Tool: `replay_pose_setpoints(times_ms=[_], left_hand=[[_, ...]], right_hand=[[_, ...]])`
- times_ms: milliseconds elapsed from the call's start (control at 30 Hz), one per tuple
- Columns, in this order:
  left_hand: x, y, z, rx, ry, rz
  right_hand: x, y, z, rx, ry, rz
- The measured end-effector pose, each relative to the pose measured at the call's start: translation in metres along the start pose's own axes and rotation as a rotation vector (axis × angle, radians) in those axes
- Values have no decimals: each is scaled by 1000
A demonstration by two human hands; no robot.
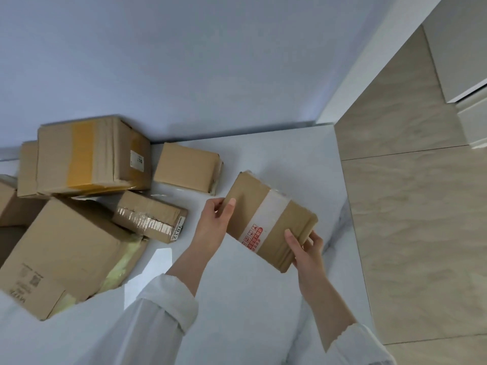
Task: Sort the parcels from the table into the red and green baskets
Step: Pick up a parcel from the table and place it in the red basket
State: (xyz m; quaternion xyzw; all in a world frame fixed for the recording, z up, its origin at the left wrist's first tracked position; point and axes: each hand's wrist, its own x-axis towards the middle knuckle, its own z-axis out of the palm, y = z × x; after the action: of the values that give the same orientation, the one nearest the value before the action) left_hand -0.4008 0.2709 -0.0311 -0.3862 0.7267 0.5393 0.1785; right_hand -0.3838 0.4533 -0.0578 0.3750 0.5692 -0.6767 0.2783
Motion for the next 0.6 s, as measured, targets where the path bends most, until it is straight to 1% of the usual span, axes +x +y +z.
replay_pose_setpoints(times_ms=[167, 233, 300, 367, 400, 467, 533, 600], left_hand=[[-36, 25, -18, -63, 25, -33], [-56, 37, -25, -116, 37, 15], [-76, 44, -31, -174, 79, 85], [-100, 49, -40, -227, 89, 88], [-113, 49, -45, -270, 74, 58], [-139, 44, -59, -385, -14, -18], [-162, 32, -73, -456, -149, -68], [-184, 20, -86, -520, -268, -68]], right_hand=[[-37, -30, 3, -94, 10, -109], [-59, -42, 11, -123, 6, -152], [-83, -50, 22, -104, -12, -171], [-108, -54, 35, -26, -31, -161], [-121, -55, 41, 29, -41, -153], [-148, -57, 55, 142, -54, -138], [-175, -55, 68, 227, -52, -128], [-203, -49, 80, 253, -36, -127]])
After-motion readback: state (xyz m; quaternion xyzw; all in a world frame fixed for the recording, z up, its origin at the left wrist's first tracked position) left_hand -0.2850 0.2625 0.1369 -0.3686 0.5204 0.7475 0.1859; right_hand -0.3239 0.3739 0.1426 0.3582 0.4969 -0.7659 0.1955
